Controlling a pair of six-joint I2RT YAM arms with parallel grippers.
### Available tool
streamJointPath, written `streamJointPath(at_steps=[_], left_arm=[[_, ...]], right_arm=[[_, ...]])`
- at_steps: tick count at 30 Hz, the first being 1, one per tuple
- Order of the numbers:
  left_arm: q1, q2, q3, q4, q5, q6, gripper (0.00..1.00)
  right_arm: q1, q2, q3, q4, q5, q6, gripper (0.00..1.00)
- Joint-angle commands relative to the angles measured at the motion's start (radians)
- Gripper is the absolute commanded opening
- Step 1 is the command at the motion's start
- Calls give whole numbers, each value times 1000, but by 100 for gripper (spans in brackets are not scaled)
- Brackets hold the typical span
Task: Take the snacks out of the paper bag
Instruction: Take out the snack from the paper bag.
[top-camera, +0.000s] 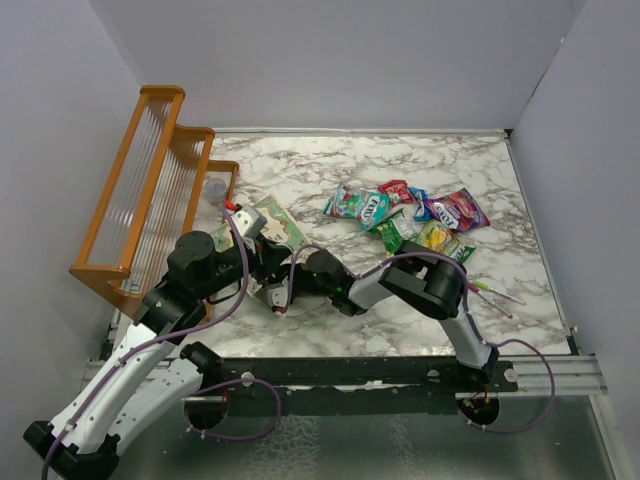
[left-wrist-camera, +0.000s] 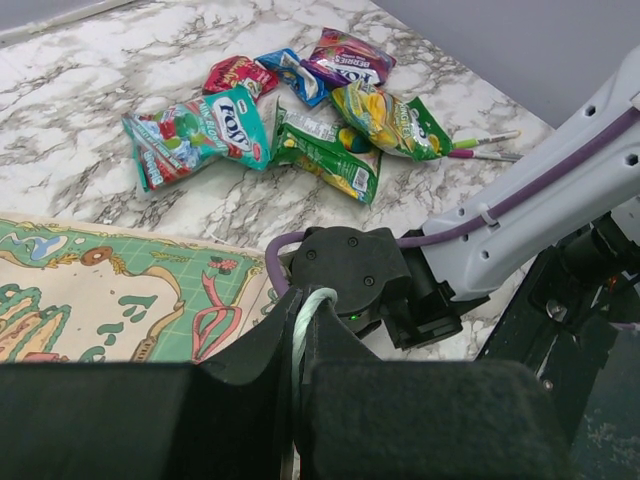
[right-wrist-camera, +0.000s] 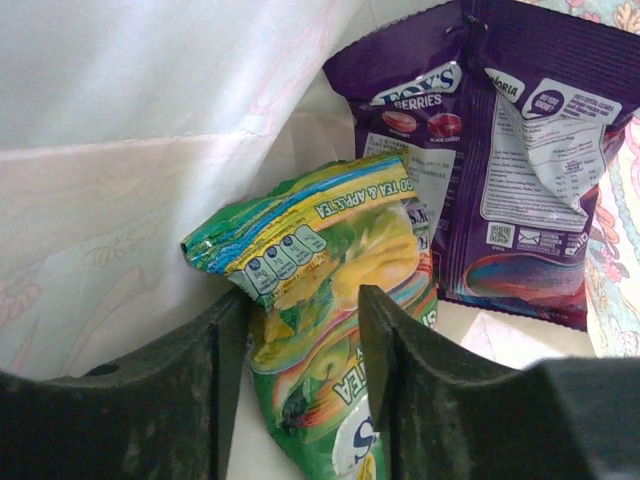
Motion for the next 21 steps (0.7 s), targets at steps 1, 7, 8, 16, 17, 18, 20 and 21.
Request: streamJointPath(at_steps=[1,7,8,16,17,18,20,21], left_arm=[[3,-2,27,45,35,-23,0],[3,-10,17,38,17,-22,0],[3,-13,13,33,10,-21,0],[3,-40,-27,33,-54,-43,0],[3,-41,-28,30,-72,-46,0],[3,-41,-28,26,-84,-48,0],[3,-40,-25,20,-100,-44,0],[3,-40,-25,20,-106,-43,0]], right_arm=[[-3,54,66,-28,-15,10,41],[-8,11,58,-44,-24,68,17],[-9,-7,55,-52,-26,79,10],[-9,-153,-5,-82,-45,177,1],[-9,-172,-12,-98,-49,188,1],[-9,-191,-19,-114,-53,194,1],[-8,-226,-42,-120,-52,211,1],[-9,-241,-55,-118,-52,221,1]])
